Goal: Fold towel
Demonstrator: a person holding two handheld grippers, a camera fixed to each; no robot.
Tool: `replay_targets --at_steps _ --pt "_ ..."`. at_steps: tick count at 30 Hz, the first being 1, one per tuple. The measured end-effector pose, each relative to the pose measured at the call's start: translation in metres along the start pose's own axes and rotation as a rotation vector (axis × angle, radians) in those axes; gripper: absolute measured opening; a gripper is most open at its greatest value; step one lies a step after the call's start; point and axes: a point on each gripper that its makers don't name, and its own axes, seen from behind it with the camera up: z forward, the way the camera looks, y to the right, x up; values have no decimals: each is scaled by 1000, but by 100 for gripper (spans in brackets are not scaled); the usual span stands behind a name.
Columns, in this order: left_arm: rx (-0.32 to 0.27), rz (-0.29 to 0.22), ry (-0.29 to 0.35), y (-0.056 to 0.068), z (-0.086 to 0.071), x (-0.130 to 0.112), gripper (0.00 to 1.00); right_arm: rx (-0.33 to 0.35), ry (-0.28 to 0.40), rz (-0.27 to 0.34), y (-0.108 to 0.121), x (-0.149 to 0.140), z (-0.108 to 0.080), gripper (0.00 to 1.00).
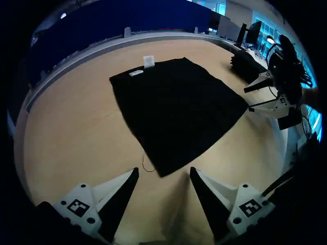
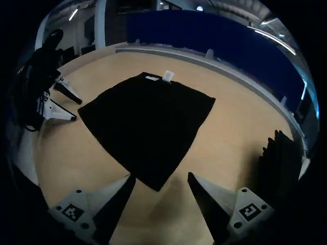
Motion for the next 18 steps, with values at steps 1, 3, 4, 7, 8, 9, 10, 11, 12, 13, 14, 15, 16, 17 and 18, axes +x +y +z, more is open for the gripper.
replay_targets --at_steps 1,3,4,7,8,9,10,11,12,13,14,15,16,17,18 --pt "-3 0 1 1 0 1 92 3 -2 3 0 0 0 96" --pt "-8 1 0 2 0 1 92 6 -5 9 -1 -1 1 93" --pt "-11 3 -2 3 1 1 91 6 -5 10 -1 -1 2 91" --pt "-13 12 -9 3 1 1 84 4 -6 14 0 -1 3 83" --pt "-13 15 -12 3 1 1 80 4 -7 16 0 -1 3 81" --pt "-11 16 -14 3 1 1 79 4 -9 18 0 -2 3 79" --pt "-9 16 -15 3 1 2 78 4 -11 20 1 -2 4 79" --pt "-7 17 -16 3 2 2 78 4 -12 23 1 -2 4 77" --pt "-5 18 -17 3 2 2 78 3 -13 25 2 -3 4 76" --pt "-4 20 -17 3 2 2 76 2 -14 27 2 -3 4 75" --pt "-3 21 -18 3 2 2 74 2 -15 29 3 -4 4 74" --pt "-1 23 -18 3 3 2 70 2 -16 31 3 -4 4 73" --pt "1 25 -19 2 3 2 67 2 -18 32 3 -5 4 71" --pt "3 27 -20 2 3 1 66 3 -20 34 3 -5 4 70" --pt "5 29 -22 2 3 1 66 5 -22 33 2 -6 4 69"
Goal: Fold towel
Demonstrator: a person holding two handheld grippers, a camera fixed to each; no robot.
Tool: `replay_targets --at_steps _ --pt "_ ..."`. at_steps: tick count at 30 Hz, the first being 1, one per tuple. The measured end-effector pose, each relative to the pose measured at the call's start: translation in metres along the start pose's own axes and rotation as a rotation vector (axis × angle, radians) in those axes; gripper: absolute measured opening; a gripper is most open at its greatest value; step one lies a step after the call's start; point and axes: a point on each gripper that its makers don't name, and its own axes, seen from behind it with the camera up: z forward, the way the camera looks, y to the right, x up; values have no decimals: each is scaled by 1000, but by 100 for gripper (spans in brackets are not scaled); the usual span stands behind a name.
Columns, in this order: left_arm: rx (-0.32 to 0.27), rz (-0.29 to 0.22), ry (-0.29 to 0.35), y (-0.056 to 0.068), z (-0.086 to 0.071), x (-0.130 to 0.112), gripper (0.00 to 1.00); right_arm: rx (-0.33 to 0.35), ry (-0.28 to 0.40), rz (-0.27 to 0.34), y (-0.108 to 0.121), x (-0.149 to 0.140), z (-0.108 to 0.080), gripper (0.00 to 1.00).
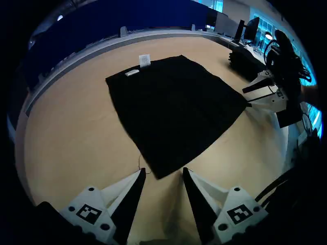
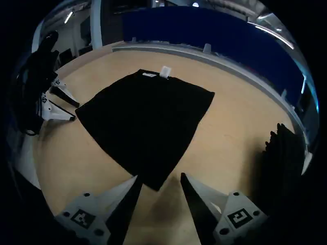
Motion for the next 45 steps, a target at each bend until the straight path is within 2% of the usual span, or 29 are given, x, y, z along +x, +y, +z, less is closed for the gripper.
replay_targets --at_steps 2,4,6,14,21,24,30,40,45 --pt "1 2 -2 0 0 0 65 4 -5 -2 -1 -2 0 65" --pt "10 4 -5 -1 1 -1 56 8 -9 -4 -3 -3 0 62" --pt "16 6 -7 -2 1 -1 53 11 -11 -7 -5 -4 0 62" --pt "24 21 -11 0 3 -2 51 18 -14 -5 -8 -9 1 53" --pt "40 9 -16 -3 3 -3 29 25 -15 -9 -10 -11 -1 42" --pt "49 0 -18 -5 3 -2 20 27 -15 -9 -10 -11 -1 41" --pt "55 0 -18 -5 2 -3 16 28 -15 -5 -10 -10 -1 39" --pt "53 14 -11 -2 1 -2 9 34 -19 11 -9 -9 1 18" --pt "45 28 -5 2 2 -1 8 36 -19 26 -7 -8 1 15"
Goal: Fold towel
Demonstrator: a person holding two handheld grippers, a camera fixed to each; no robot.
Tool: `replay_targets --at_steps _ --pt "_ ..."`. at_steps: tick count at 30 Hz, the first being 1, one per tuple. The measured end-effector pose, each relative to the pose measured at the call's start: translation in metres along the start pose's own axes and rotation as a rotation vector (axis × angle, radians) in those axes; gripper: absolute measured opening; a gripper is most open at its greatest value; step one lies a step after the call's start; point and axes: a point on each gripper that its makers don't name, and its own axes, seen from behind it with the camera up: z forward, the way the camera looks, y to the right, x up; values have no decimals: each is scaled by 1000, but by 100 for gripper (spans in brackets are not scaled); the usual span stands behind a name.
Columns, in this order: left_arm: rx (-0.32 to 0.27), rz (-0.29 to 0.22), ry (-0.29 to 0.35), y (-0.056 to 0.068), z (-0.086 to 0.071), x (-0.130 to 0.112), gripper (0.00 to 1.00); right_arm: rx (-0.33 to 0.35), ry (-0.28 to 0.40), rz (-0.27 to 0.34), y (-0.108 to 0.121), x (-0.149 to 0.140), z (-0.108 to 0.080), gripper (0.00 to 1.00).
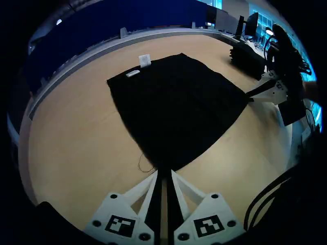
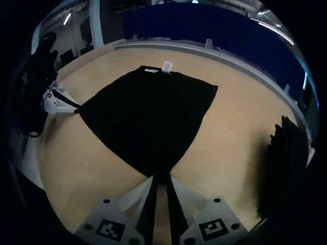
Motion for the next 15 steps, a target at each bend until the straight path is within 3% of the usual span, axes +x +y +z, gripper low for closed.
replay_targets --at_steps 5,15 --pt "-17 -10 6 5 -2 1 7 -4 3 3 1 0 -2 14" --pt "-14 -49 22 2 -14 11 7 1 26 2 4 15 -15 14"
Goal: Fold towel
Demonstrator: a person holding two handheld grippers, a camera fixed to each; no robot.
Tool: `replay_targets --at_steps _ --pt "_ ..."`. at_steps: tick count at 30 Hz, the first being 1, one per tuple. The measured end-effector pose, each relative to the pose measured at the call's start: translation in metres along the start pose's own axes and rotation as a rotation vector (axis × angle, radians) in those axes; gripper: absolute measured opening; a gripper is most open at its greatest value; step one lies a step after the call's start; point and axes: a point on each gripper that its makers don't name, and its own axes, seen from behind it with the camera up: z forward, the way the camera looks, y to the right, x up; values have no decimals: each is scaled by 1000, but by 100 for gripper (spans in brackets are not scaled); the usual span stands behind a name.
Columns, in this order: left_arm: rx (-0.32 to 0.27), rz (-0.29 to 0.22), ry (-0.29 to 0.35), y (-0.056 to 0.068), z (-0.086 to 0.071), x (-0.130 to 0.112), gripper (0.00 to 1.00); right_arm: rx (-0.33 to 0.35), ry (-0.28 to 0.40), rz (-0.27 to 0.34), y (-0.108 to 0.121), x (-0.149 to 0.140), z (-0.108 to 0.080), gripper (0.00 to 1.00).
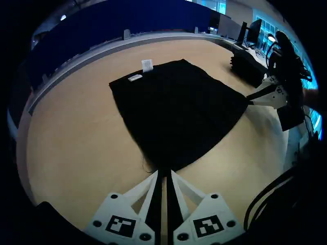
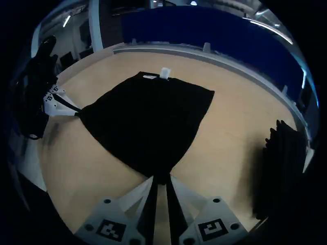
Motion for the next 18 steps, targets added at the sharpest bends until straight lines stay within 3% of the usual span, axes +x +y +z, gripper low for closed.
replay_targets --at_steps 18 --pt "19 -59 50 -4 -52 27 7 14 43 -32 -9 41 -48 14"
